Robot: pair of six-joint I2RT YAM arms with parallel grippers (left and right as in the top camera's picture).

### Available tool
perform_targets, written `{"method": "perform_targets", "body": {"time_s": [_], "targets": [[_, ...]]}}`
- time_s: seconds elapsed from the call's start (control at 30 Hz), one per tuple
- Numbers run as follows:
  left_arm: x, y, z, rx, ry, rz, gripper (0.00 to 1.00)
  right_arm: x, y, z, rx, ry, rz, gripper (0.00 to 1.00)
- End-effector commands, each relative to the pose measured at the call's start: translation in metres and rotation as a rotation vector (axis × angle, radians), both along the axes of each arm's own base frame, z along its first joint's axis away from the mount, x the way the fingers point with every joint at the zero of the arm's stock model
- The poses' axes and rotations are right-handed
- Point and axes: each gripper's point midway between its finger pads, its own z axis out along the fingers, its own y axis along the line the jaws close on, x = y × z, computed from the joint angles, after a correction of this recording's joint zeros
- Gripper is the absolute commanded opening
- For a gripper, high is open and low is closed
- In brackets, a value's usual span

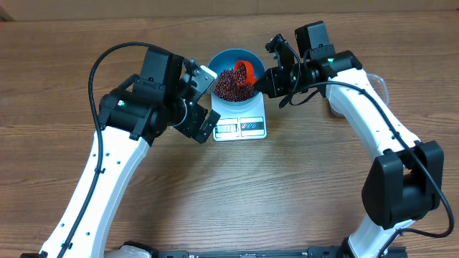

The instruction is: Scoop item into bowl and weigh 150g on scale

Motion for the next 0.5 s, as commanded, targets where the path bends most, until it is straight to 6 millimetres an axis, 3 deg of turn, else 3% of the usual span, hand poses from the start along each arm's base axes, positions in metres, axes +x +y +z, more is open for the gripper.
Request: {"method": "perform_targets", "body": {"time_s": [0.0, 0.33, 0.47], "targets": [[-0.001, -0.005, 0.008, -0.009, -0.026, -0.036, 1.0, 0.005, 0.001, 0.035, 0.026, -0.083, -0.002, 0.04], [-0.001, -0.005, 0.008, -0.009, -0.026, -0.036, 1.0, 0.003, 0.001, 0.033, 0.023, -0.072, -0.001, 0.04], [-0.001, -0.005, 0.008, -0.009, -0.026, -0.036, 1.0, -0.008, 0.009, 0.032, -0.028, -0.129, 0.103, 0.04]]}}
